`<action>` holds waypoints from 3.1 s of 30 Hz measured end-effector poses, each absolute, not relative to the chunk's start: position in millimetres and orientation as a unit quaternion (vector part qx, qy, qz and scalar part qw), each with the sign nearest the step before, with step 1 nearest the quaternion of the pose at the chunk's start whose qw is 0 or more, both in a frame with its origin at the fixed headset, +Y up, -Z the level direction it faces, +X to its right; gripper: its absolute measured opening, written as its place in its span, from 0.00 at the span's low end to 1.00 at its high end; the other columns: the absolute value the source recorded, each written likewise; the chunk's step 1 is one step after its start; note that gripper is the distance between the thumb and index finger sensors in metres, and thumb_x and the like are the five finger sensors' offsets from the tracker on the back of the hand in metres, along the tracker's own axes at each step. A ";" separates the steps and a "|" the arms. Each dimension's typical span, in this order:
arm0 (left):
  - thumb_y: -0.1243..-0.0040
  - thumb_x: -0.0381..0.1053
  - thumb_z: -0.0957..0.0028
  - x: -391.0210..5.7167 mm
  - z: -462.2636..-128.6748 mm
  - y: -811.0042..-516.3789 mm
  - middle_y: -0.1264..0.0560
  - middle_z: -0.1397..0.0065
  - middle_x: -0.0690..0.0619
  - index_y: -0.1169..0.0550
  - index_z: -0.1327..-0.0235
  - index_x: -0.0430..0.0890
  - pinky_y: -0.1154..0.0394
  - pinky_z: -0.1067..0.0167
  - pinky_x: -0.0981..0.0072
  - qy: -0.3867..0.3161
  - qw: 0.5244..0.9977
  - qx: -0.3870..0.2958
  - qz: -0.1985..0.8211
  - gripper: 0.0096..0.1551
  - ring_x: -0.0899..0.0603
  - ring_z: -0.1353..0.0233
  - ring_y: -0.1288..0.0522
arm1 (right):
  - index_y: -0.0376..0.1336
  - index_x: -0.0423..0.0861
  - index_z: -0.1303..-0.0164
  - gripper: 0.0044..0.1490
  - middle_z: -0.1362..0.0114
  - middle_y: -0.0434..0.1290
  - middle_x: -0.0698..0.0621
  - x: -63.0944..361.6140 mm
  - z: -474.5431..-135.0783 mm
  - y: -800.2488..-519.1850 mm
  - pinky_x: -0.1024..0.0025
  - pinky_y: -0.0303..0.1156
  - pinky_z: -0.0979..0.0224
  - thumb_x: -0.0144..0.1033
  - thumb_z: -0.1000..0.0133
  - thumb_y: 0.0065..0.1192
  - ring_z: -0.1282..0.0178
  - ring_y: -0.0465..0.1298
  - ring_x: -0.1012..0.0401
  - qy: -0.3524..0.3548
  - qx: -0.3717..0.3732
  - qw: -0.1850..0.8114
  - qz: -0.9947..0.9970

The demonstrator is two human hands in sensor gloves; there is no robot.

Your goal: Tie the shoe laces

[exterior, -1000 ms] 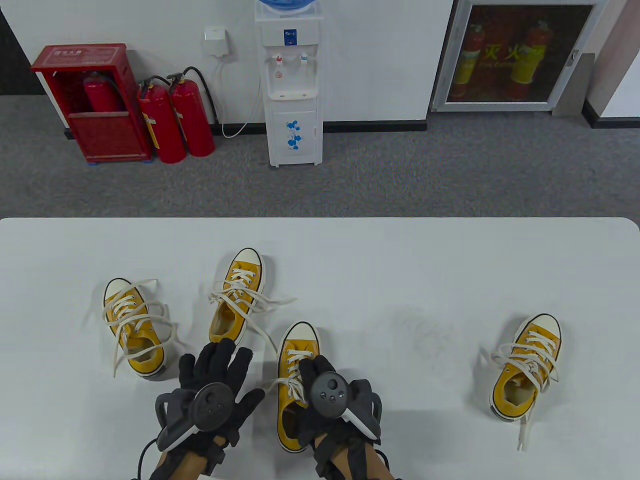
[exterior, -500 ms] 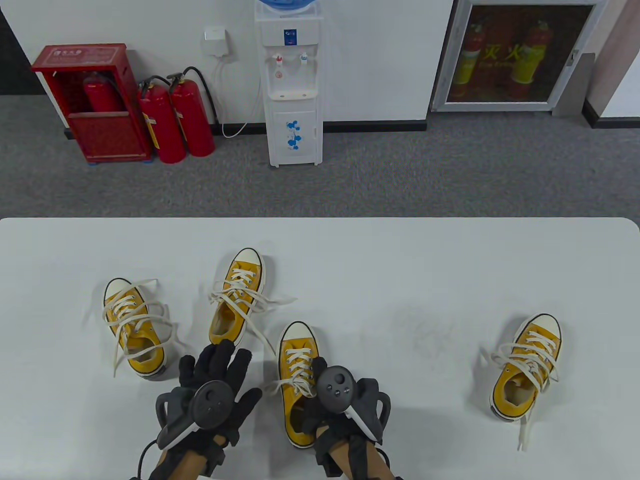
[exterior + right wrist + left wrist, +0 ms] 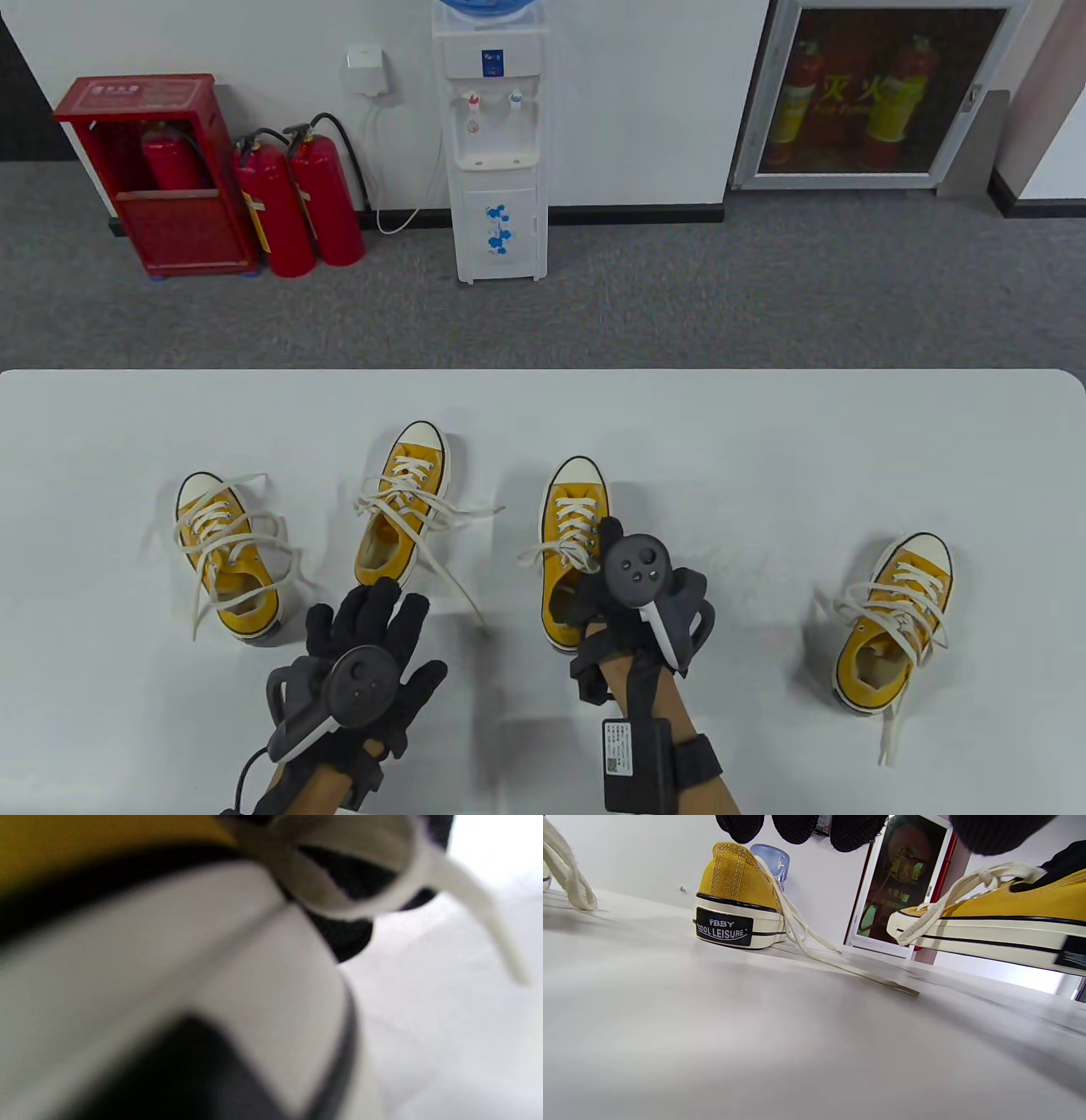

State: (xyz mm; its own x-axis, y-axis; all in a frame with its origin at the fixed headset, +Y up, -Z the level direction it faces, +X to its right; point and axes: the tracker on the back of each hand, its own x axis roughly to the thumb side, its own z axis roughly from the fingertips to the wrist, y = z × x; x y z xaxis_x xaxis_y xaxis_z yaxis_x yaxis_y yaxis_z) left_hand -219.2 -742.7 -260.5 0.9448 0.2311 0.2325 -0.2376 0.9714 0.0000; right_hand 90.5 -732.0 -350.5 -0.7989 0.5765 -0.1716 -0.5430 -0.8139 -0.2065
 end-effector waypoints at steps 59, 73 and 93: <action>0.49 0.74 0.50 -216.0 -259.6 -746.7 0.51 0.09 0.45 0.43 0.16 0.56 0.59 0.27 0.17 -0.128 0.985 0.008 0.117 0.49 0.28 0.12 0.49 | 0.50 0.51 0.18 0.57 0.14 0.45 0.49 93.1 -266.4 -742.2 0.28 0.42 0.22 0.68 0.53 0.61 0.13 0.50 0.40 -0.098 0.084 0.182 0.975; 0.49 0.74 0.50 -222.0 -264.3 -754.9 0.51 0.10 0.45 0.42 0.17 0.56 0.57 0.27 0.18 -0.108 0.986 -0.011 0.130 0.48 0.28 0.13 0.47 | 0.52 0.49 0.19 0.55 0.14 0.48 0.48 92.3 -265.0 -751.3 0.28 0.44 0.23 0.67 0.53 0.61 0.14 0.53 0.40 -0.076 0.102 0.196 0.972; 0.41 0.68 0.49 -252.4 -346.1 -691.5 0.43 0.12 0.47 0.39 0.19 0.57 0.31 0.33 0.35 0.063 0.998 0.002 0.019 0.45 0.37 0.27 0.25 | 0.53 0.49 0.20 0.54 0.14 0.48 0.48 96.5 -264.2 -743.8 0.29 0.43 0.22 0.66 0.52 0.62 0.14 0.53 0.40 -0.092 0.095 0.203 0.970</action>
State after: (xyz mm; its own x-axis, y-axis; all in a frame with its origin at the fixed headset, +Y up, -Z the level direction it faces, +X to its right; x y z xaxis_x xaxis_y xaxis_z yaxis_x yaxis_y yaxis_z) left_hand -252.4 -691.5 -346.1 0.9914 0.0375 -0.1252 -0.0370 0.9993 0.0065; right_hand 96.5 -743.8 -264.2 -0.8994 0.3767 0.2220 -0.4117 -0.9005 -0.1398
